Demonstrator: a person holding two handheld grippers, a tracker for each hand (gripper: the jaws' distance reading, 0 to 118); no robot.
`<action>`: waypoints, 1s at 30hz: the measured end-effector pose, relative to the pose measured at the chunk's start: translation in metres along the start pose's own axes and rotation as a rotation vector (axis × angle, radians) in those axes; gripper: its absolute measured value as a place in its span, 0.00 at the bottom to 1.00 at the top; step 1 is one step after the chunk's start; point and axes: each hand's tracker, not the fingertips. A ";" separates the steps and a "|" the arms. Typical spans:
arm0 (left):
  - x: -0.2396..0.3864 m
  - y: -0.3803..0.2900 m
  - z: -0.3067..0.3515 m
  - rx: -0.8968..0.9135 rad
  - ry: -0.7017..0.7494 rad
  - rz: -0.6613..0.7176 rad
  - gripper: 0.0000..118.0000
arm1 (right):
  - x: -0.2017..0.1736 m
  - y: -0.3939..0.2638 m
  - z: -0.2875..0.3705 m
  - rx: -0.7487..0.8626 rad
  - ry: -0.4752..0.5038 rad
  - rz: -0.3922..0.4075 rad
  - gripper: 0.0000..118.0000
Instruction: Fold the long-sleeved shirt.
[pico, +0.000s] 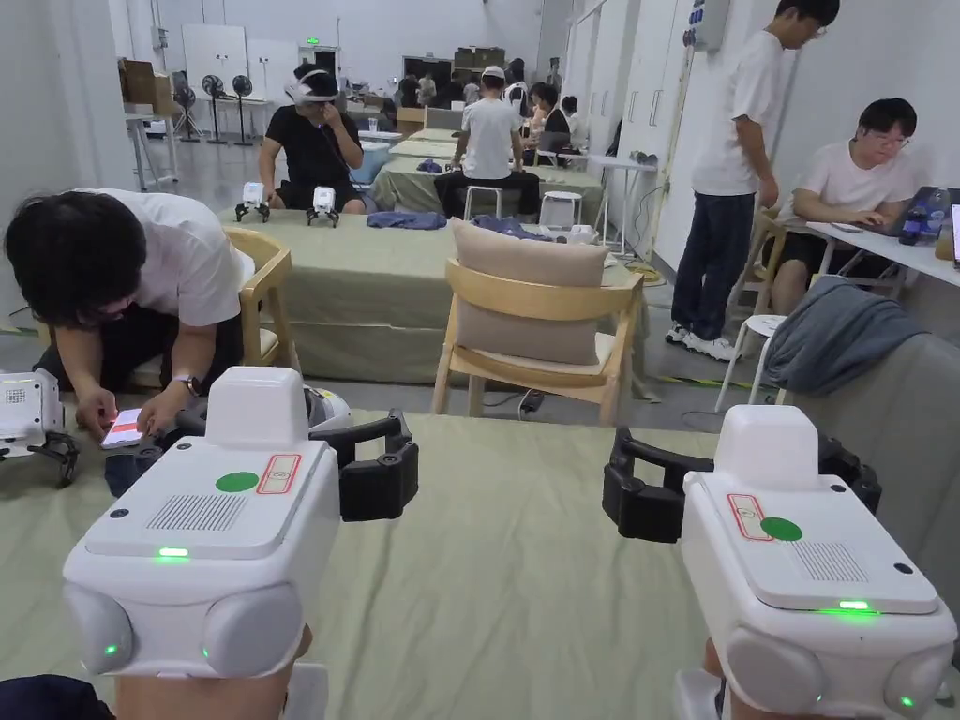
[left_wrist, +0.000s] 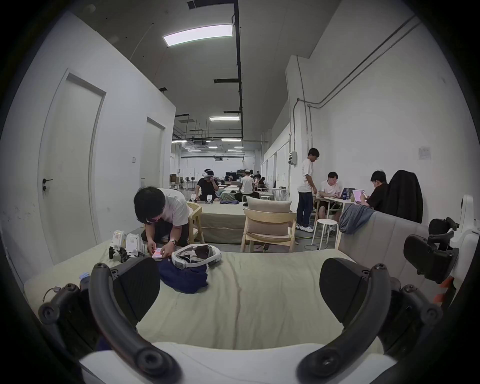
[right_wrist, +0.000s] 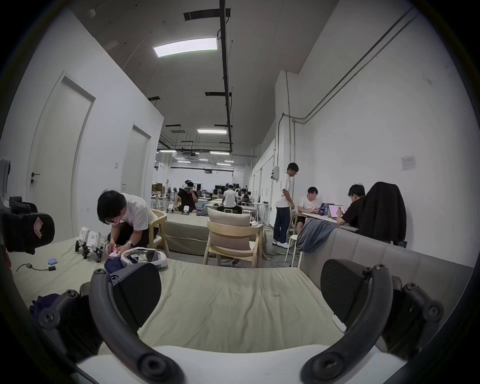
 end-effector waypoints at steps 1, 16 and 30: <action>0.000 0.000 0.000 0.000 0.001 -0.004 0.94 | 0.000 0.000 0.000 0.001 -0.002 -0.002 1.00; -0.002 -0.001 0.001 0.011 0.018 -0.027 0.94 | -0.001 0.004 0.002 0.004 0.005 -0.014 1.00; -0.005 0.003 0.001 -0.008 -0.007 -0.011 0.94 | -0.002 0.007 0.001 -0.002 0.003 -0.027 1.00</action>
